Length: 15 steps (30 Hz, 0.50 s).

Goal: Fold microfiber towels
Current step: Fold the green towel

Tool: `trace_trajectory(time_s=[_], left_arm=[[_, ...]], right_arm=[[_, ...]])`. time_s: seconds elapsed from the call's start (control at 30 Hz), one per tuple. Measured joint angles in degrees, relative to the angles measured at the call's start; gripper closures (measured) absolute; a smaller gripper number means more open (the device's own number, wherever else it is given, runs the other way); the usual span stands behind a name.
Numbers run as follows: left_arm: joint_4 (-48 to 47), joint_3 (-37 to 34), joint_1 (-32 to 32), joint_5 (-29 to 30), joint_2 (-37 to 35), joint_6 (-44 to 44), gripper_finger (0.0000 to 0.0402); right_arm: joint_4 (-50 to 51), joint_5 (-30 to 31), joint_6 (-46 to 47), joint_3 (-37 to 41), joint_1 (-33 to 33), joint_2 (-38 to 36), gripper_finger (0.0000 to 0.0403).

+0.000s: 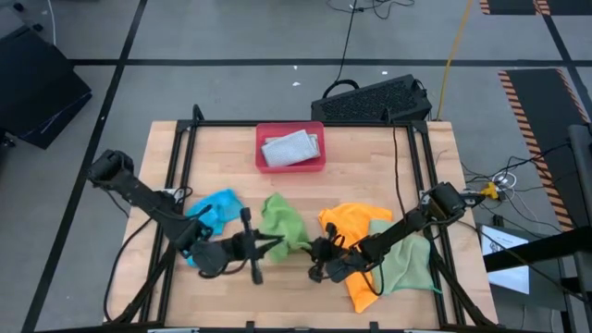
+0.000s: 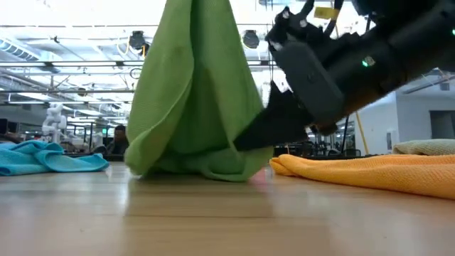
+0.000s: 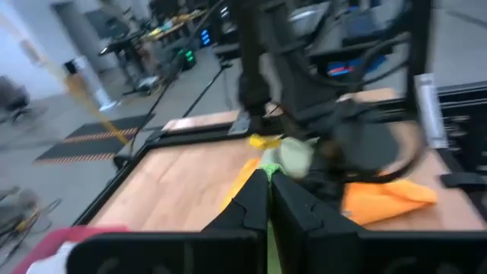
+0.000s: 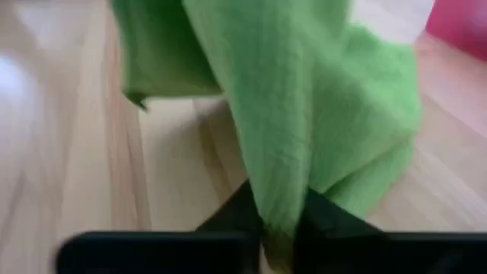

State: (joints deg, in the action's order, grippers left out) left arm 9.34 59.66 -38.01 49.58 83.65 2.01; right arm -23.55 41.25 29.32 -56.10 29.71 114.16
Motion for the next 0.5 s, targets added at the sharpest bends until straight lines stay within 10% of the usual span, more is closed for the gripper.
trace_trajectory(time_s=[0.33, 0.5], left_arm=[[0.27, -0.07, -10.95, 6.47, -6.77, 9.38, 0.0396], [-6.39, -0.07, -13.82, 7.53, -9.94, 4.89, 0.0391]], right_arm=[[16.54, -17.07, 1.43, -0.28, 1.31, -17.59, 0.0392], [25.39, -15.48, -2.43, -0.3, 2.14, -29.89, 0.04]])
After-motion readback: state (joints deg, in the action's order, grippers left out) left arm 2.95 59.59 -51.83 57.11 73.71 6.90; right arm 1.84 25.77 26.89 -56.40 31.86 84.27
